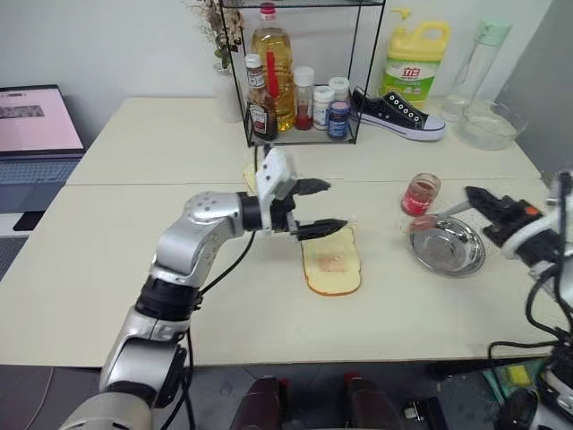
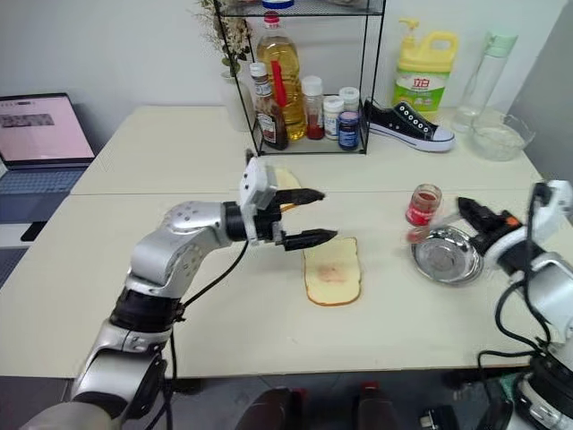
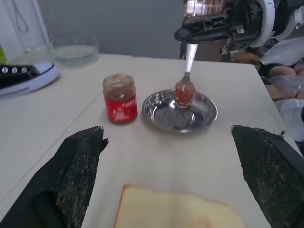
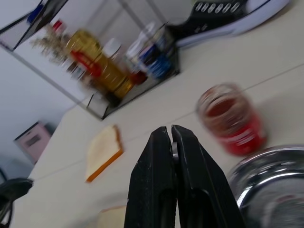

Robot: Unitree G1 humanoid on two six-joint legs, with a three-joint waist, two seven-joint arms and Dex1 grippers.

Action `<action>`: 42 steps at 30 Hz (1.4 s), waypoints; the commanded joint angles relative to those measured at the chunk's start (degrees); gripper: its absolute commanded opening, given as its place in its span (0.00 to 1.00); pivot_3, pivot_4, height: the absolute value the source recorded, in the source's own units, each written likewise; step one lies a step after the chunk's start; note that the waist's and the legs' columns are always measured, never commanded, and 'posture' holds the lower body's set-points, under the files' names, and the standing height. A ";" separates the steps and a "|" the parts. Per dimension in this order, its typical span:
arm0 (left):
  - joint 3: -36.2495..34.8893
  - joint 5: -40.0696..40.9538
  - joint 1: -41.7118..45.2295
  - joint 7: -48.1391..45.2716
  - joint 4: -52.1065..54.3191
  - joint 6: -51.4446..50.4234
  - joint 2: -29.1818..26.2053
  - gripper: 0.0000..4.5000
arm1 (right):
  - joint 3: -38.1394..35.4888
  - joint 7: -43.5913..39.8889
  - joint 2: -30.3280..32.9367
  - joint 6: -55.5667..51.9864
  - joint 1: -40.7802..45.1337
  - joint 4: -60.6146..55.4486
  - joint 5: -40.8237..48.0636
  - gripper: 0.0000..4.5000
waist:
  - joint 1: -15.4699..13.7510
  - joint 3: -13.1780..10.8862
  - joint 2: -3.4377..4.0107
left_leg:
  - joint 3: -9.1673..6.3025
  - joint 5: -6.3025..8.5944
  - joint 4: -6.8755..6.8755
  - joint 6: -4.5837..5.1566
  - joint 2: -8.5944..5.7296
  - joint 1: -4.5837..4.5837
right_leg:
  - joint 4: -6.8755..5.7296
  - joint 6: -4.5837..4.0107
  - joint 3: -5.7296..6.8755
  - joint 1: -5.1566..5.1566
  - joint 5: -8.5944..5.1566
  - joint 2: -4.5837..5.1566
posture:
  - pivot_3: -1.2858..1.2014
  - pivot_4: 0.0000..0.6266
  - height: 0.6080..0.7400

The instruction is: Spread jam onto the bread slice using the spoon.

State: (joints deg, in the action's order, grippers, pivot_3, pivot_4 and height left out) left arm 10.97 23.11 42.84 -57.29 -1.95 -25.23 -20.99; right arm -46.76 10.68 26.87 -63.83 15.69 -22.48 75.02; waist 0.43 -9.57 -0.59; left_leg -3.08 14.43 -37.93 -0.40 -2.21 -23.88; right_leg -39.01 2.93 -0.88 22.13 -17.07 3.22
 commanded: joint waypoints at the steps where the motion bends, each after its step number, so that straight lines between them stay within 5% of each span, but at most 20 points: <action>1: 2.04 -2.47 2.14 -1.72 -3.34 4.17 1.96 1.00 | -2.37 0.04 1.42 6.01 -3.49 -0.96 -1.40 0.00 | 0.57 0.01 0.01 | 0.07 0.00 0.03 0.00 0.01 0.03 | -0.01 0.00 -0.03 0.01 0.00 -0.02 | 0.52 0.24 1.00; 12: 10.22 -12.68 7.55 -8.38 -19.61 18.94 8.25 1.00 | 3.39 -4.55 -2.52 21.68 -1.14 14.88 -12.33 0.00 | 1.33 0.01 0.03 | 0.13 -0.02 0.03 0.03 0.02 0.09 | -0.05 0.00 -0.03 0.01 0.00 -0.06 | 0.52 0.24 1.00; 24: 8.72 -13.29 4.24 -8.44 -16.58 17.99 7.35 1.00 | 7.16 -13.97 0.49 23.43 0.96 28.73 -17.50 0.00 | 1.22 0.02 0.06 | 0.10 -0.02 0.00 0.04 0.02 0.05 | -0.04 0.00 -0.03 0.02 0.00 -0.03 | 0.52 0.24 1.00; 27: 8.65 -13.18 3.85 -8.22 -15.81 17.40 6.85 1.00 | 6.03 -14.14 0.75 23.36 1.20 30.46 -17.42 0.15 | 1.19 0.02 0.06 | 0.09 -0.02 0.00 0.03 0.01 0.05 | -0.03 0.00 -0.04 0.01 0.00 -0.02 | 0.52 0.24 1.00; 37: 7.84 -12.95 4.50 -7.51 -15.98 16.78 6.79 1.00 | 0.65 -11.66 2.61 22.27 1.68 29.72 -13.70 0.94 | 1.18 0.02 0.06 | 0.10 -0.02 0.00 0.03 0.01 0.05 | -0.03 0.00 -0.04 0.01 0.00 -0.01 | 0.52 0.24 1.00; 42: 5.22 -11.12 5.11 -8.40 -15.11 14.37 4.85 1.00 | -0.52 -11.64 7.76 18.43 -0.76 24.26 -12.32 1.00 | 1.18 0.02 0.08 | 0.11 -0.02 0.00 0.03 0.01 0.04 | -0.04 0.00 -0.04 0.01 0.00 -0.01 | 0.52 0.24 1.00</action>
State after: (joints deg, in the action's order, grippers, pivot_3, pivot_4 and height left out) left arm 18.80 10.56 46.70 -65.51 -19.57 -10.08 -14.97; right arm -45.71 -0.17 32.01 -44.61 15.39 6.02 61.76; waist 1.61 -9.55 -0.50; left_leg -2.97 14.41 -37.92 -0.36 -2.20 -23.85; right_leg -39.04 2.94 -0.93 22.14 -17.07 3.21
